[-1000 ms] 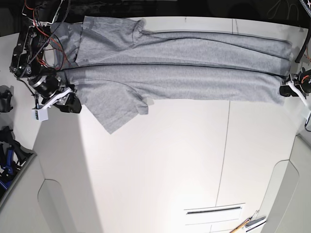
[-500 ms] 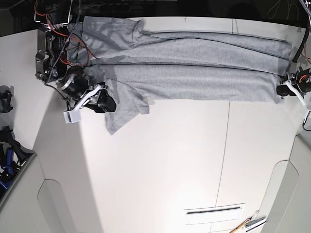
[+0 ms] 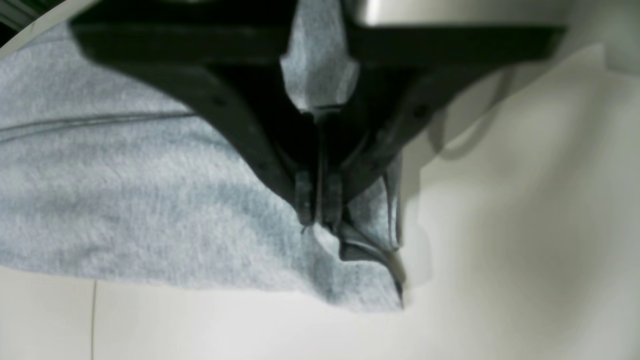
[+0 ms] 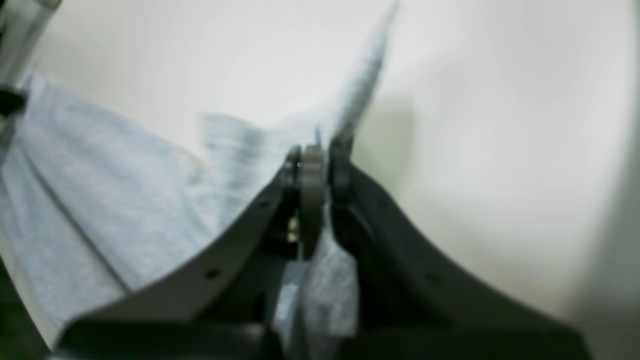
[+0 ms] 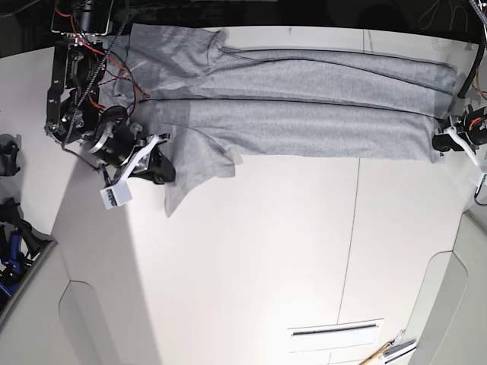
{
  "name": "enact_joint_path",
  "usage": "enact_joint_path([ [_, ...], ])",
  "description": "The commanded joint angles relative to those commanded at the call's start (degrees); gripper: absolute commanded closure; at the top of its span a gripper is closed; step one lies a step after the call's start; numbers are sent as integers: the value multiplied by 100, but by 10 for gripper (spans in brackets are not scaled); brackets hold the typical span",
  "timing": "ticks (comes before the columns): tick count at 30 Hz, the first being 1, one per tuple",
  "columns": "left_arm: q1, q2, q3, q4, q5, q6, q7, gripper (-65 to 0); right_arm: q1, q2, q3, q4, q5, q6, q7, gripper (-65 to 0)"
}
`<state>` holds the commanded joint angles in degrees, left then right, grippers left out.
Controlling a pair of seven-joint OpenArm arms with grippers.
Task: Fold the T-shirt properly
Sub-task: 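Lay the folded hem down and regrasp the strip ends with both grippers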
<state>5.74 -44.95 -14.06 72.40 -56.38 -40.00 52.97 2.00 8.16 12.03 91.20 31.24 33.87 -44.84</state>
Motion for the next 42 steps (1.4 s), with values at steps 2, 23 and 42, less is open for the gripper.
enact_joint_path([
  [2, 0, -2, 0, 129, 28, 0, 57, 0, -98, 179, 0, 428, 267, 0, -240, 0],
  [23, 1556, 0, -1276, 1847, -317, 0, 990, 0, -2363, 828, 531, 1633, 544, -2, -452, 0],
  [42, 2225, 33, -1447, 2068, -398, 0, 1012, 0, -2430, 129, 2205, 3121, 2020, -26, -1342, 0],
])
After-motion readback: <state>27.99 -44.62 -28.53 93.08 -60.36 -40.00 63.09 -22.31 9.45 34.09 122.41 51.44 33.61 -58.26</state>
